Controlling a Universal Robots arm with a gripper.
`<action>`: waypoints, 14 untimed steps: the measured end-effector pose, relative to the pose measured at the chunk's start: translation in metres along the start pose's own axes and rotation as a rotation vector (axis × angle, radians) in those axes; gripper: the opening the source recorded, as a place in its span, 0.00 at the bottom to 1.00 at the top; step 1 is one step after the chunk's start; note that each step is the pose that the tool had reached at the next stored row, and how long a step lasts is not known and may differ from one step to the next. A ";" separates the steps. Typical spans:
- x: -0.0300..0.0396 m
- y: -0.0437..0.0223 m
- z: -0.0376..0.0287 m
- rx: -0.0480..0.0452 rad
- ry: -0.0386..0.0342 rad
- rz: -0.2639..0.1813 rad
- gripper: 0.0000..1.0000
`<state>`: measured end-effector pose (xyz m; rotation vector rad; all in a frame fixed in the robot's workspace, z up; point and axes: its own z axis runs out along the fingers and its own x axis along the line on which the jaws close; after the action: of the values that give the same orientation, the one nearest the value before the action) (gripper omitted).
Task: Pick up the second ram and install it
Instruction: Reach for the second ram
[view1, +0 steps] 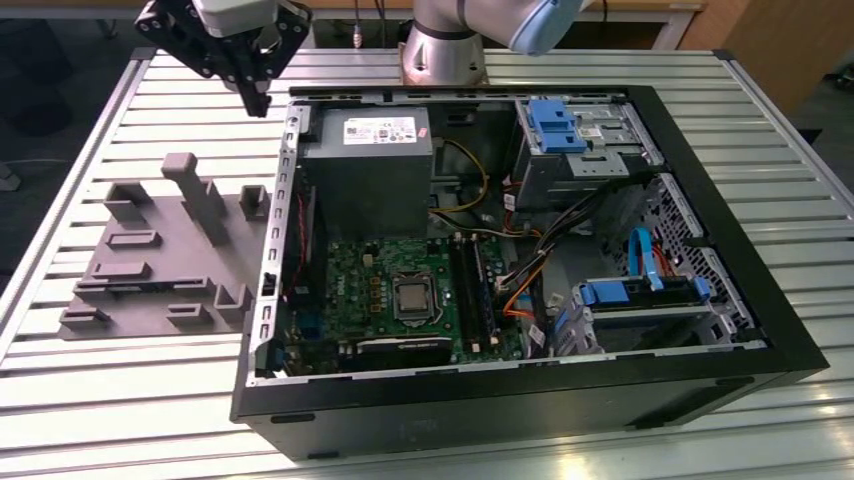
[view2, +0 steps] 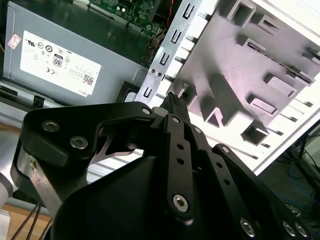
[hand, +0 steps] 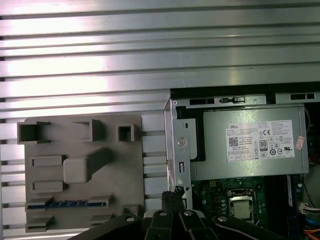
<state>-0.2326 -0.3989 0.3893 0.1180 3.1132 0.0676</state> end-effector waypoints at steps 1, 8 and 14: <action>0.0003 0.0000 0.0000 0.0000 0.0000 0.000 0.11; 0.0026 -0.0002 0.0000 0.0000 0.0000 0.000 0.11; 0.0050 -0.0004 0.0002 0.0000 0.0000 0.000 0.11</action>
<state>-0.2376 -0.3989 0.3889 0.1180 3.1131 0.0677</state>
